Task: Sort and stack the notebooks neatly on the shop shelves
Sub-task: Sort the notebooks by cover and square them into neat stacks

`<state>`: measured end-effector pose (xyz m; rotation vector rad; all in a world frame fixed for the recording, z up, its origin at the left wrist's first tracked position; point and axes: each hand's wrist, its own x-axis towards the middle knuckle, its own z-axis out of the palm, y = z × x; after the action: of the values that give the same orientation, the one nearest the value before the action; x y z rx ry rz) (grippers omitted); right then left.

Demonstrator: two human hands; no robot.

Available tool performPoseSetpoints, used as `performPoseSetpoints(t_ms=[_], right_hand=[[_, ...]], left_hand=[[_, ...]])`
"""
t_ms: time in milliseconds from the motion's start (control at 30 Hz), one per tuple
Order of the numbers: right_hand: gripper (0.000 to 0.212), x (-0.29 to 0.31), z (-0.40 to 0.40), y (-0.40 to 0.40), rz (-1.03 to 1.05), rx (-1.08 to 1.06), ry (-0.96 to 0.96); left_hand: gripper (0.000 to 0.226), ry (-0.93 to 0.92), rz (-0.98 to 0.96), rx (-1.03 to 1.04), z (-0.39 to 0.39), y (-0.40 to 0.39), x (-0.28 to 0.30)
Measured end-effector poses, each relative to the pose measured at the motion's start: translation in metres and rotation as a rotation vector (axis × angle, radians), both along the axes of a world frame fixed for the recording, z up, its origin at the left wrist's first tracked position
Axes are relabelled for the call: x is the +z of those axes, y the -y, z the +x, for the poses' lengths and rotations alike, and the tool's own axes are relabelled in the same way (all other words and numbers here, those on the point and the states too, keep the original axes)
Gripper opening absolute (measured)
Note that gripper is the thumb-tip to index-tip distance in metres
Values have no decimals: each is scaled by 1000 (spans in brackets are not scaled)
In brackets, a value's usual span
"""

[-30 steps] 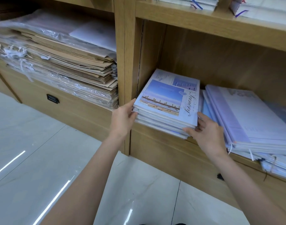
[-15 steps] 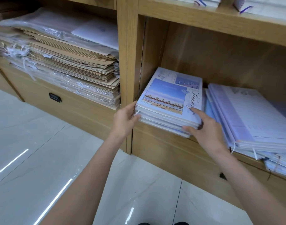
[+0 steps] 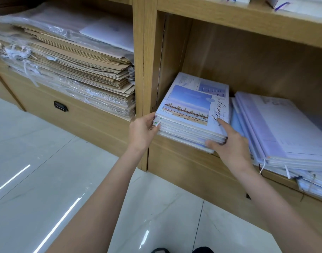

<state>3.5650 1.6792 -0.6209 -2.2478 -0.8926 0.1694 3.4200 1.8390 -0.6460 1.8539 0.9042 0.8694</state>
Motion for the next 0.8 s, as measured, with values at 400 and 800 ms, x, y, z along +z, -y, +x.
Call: performPoseSetpoints(t_ms=[400, 800], right_hand=[[70, -4, -4, 3, 25, -28, 9], [62, -7, -5, 2, 37, 31, -10]], left_hand=[[34, -46, 115, 149, 1, 12, -6], [49, -19, -140, -62, -9, -7, -10]])
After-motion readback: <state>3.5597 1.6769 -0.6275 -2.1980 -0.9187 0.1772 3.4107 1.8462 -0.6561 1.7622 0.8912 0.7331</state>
